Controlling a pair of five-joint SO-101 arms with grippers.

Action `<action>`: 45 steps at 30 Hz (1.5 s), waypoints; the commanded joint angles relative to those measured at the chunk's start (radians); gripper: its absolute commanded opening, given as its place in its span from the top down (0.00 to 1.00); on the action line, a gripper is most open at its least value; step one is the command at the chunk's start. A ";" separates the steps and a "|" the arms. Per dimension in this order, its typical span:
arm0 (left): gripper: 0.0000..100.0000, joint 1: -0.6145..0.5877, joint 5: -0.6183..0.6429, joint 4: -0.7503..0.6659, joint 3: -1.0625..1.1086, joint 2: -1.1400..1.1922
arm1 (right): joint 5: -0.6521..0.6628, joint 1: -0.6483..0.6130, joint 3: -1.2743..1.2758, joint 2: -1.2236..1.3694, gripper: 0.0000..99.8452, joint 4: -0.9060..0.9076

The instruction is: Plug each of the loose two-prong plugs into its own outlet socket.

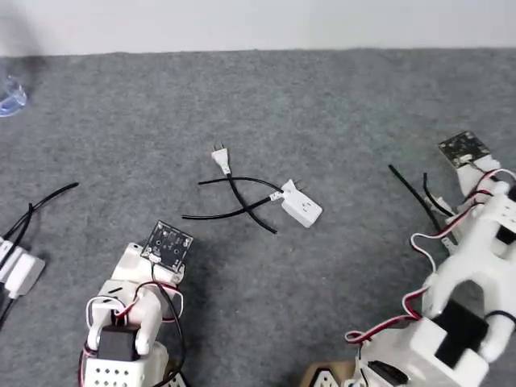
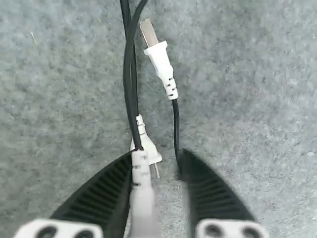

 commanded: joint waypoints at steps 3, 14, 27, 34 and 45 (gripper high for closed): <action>0.91 0.006 -0.008 0.003 -0.010 -0.012 | 0.006 0.002 -0.014 -0.008 0.45 -0.016; 0.91 0.006 -0.008 0.003 -0.010 -0.012 | 0.003 -0.105 -0.175 -0.008 0.50 0.177; 0.91 0.006 -0.008 0.003 -0.010 -0.012 | 0.000 -0.332 -0.512 -0.008 0.54 0.515; 0.91 0.006 -0.008 0.003 -0.010 -0.012 | -0.169 -0.561 -0.477 0.045 0.54 0.483; 0.91 0.006 -0.008 0.003 -0.010 -0.012 | -0.206 -0.920 -0.471 0.251 0.54 0.429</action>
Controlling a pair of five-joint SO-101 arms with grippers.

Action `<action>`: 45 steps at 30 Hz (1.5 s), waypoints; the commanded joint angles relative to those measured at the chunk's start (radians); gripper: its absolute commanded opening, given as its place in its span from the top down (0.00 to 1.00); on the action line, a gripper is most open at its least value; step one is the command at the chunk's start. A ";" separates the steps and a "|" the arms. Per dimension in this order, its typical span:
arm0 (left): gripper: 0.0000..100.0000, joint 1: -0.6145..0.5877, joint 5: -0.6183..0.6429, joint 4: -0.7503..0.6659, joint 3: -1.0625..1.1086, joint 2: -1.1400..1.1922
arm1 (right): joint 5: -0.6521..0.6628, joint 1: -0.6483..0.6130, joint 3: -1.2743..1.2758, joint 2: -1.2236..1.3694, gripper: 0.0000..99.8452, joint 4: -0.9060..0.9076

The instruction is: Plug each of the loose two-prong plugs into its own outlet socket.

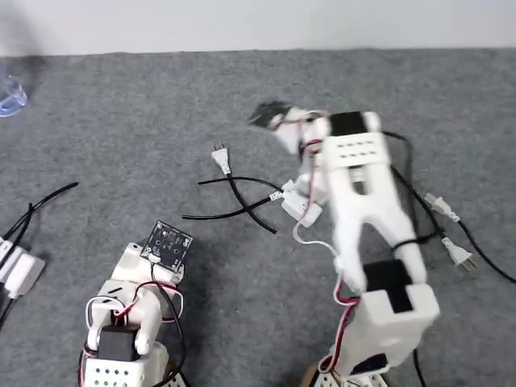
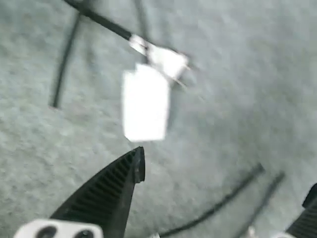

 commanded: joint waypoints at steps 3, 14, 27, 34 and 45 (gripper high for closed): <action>0.91 0.008 -0.008 0.003 -0.010 -0.012 | -0.014 -0.093 -0.015 0.027 0.54 0.058; 0.91 0.008 -0.008 0.005 -0.010 -0.012 | 0.052 -0.194 0.114 0.041 0.54 0.039; 0.91 0.008 -0.008 0.005 -0.010 -0.012 | 0.157 -0.008 0.173 0.209 0.55 -0.165; 0.91 0.008 -0.008 0.005 -0.010 -0.012 | 0.172 0.002 0.160 0.213 1.00 -0.165; 0.91 0.008 -0.008 0.005 -0.010 -0.012 | 0.173 -0.027 0.005 0.213 0.99 0.008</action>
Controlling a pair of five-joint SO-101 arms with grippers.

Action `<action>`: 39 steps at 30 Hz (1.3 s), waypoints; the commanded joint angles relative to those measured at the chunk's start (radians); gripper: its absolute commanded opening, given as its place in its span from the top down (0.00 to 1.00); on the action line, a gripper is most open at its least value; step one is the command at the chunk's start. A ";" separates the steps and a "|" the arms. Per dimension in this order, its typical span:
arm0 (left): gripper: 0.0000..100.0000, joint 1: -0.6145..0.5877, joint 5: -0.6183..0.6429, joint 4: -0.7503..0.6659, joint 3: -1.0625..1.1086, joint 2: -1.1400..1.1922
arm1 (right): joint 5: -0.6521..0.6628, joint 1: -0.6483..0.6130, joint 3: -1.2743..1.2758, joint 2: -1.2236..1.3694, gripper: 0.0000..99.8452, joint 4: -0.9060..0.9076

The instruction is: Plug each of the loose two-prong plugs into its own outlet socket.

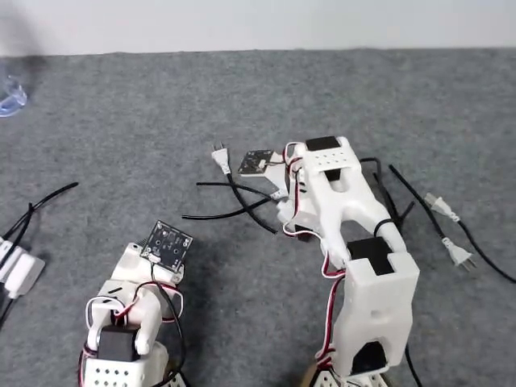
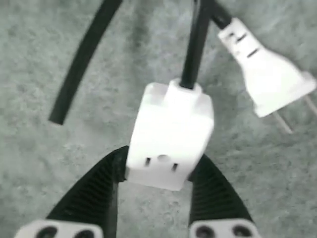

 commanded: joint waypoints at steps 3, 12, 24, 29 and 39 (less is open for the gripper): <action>0.91 0.008 -0.008 0.005 -0.010 -0.012 | 0.011 -0.024 -0.150 -0.013 0.99 0.150; 0.91 0.008 -0.008 0.005 -0.010 -0.012 | 0.018 -0.036 -0.199 -0.199 0.99 0.308; 0.91 0.008 -0.008 0.005 -0.010 -0.012 | 0.103 -0.208 0.092 -0.581 0.99 0.397; 0.91 0.008 -0.008 0.005 -0.010 -0.012 | 0.147 -0.234 0.396 -0.593 0.99 0.286; 0.91 0.008 -0.008 0.005 -0.010 -0.012 | 0.238 -0.415 0.732 -0.591 0.99 -0.019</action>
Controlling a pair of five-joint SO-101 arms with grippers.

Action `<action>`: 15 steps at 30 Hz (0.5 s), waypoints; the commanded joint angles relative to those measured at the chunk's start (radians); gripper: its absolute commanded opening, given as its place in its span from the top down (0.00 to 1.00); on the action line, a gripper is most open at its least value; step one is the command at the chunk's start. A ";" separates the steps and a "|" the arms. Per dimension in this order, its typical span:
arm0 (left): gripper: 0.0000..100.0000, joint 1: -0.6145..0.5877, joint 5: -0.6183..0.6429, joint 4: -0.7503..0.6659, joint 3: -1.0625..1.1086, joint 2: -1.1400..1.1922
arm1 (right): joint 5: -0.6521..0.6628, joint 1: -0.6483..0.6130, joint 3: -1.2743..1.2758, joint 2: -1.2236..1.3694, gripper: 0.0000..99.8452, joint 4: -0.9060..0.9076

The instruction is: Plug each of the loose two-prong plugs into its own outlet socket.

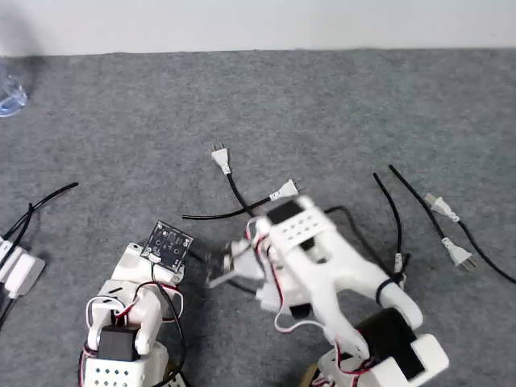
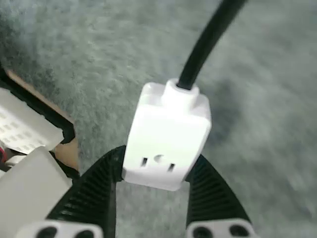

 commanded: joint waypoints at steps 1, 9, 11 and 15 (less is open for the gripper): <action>0.91 0.008 -0.008 0.005 -0.010 -0.012 | 0.037 -0.062 0.009 -0.038 0.99 -0.033; 0.91 -0.051 -0.003 0.034 -0.058 -0.020 | 0.031 0.033 0.009 -0.036 0.99 -0.174; 0.91 -0.127 0.012 0.071 -0.113 -0.020 | 0.031 0.062 0.009 -0.036 0.99 -0.200; 0.91 -0.253 0.183 0.052 -0.160 -0.020 | 0.031 0.085 0.009 -0.036 0.99 -0.232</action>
